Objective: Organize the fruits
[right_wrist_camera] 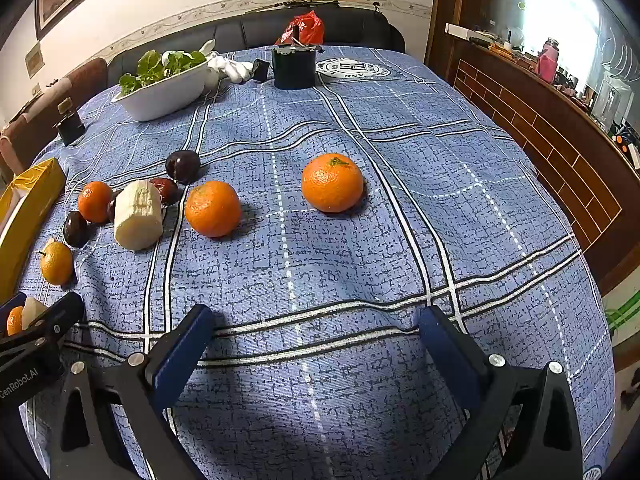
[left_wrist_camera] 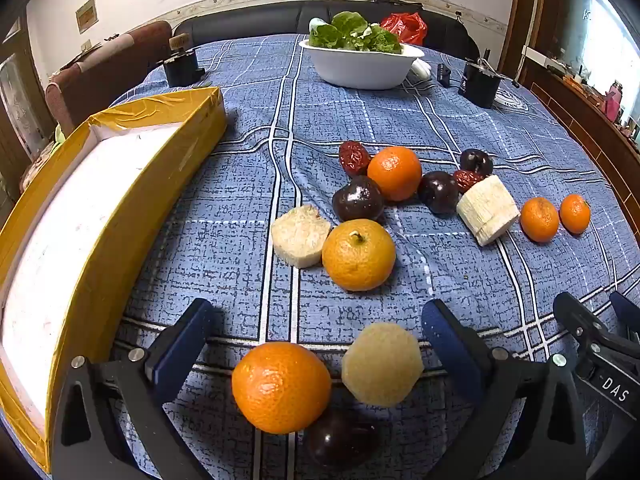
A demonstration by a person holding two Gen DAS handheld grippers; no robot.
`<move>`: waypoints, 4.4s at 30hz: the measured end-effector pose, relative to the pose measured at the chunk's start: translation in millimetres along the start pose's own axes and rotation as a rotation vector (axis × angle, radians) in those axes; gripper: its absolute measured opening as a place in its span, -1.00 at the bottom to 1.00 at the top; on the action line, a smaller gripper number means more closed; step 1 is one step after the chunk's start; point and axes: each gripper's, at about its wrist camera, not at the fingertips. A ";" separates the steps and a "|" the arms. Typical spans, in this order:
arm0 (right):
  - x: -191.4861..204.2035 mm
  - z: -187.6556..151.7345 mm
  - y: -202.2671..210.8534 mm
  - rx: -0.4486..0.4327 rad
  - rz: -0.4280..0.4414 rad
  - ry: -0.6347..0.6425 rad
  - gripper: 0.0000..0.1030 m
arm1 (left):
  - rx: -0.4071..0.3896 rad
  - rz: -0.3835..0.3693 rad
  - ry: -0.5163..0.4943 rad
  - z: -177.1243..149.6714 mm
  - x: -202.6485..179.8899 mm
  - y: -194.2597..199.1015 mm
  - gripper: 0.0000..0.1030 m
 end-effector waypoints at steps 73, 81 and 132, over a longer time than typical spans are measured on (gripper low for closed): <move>0.5 -0.4 -2.6 0.001 -0.010 -0.012 1.00 | -0.003 0.015 0.021 -0.9 1.1 -0.2 1.00; 0.0 -0.1 -3.1 0.001 -0.007 -0.012 1.00 | 0.040 -0.035 -0.056 -9.6 4.1 8.6 1.00; 145.3 9.0 36.3 -0.102 0.572 0.351 -0.17 | -0.064 -0.360 -0.146 -3.2 82.6 92.5 -0.23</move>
Point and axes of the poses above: each gripper's, at about its wrist camera, not at the fingertips, and y roughly against the way its jaws point, x to its left, z to its top, and after that the axes turned 6 degrees about y, right-handed
